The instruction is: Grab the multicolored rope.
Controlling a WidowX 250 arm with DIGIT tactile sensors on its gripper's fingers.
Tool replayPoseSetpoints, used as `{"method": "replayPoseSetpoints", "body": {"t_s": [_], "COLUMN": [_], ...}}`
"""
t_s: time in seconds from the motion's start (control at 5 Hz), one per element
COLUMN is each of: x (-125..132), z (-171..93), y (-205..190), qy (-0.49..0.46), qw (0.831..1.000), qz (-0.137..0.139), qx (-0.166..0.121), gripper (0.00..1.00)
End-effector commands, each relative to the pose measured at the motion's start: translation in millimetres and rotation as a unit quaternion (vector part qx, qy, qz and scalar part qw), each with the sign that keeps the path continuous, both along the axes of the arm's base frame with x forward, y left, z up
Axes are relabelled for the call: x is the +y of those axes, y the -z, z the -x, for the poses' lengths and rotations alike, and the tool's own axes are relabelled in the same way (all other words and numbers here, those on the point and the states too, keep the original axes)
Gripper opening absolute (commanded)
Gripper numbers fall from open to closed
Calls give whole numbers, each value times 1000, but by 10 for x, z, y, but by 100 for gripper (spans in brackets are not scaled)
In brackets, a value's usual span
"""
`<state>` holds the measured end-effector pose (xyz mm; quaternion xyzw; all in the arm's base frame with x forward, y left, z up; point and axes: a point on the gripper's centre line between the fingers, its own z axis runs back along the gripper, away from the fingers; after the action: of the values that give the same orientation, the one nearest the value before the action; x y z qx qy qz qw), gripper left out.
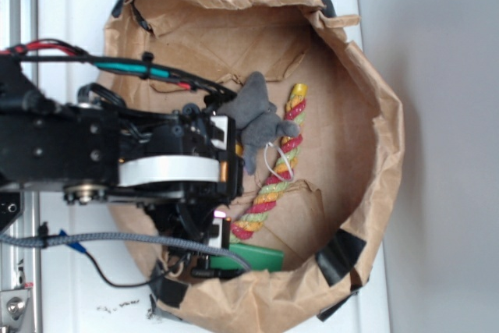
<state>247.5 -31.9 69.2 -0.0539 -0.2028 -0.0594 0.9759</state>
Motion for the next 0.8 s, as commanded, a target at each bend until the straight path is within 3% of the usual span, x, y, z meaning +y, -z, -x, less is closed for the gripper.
{"method": "replayPoseSetpoints", "body": {"t_s": [0.0,0.2,0.6], "x": [2,38,31], "z": [-197,-229,-298], "y": [-302,-272,-221], "qy": [-66,-149,-249], "qw": [994,983,964], "qz": [80,93,67], "qx": [26,53,70], "gripper": [100,100,100]}}
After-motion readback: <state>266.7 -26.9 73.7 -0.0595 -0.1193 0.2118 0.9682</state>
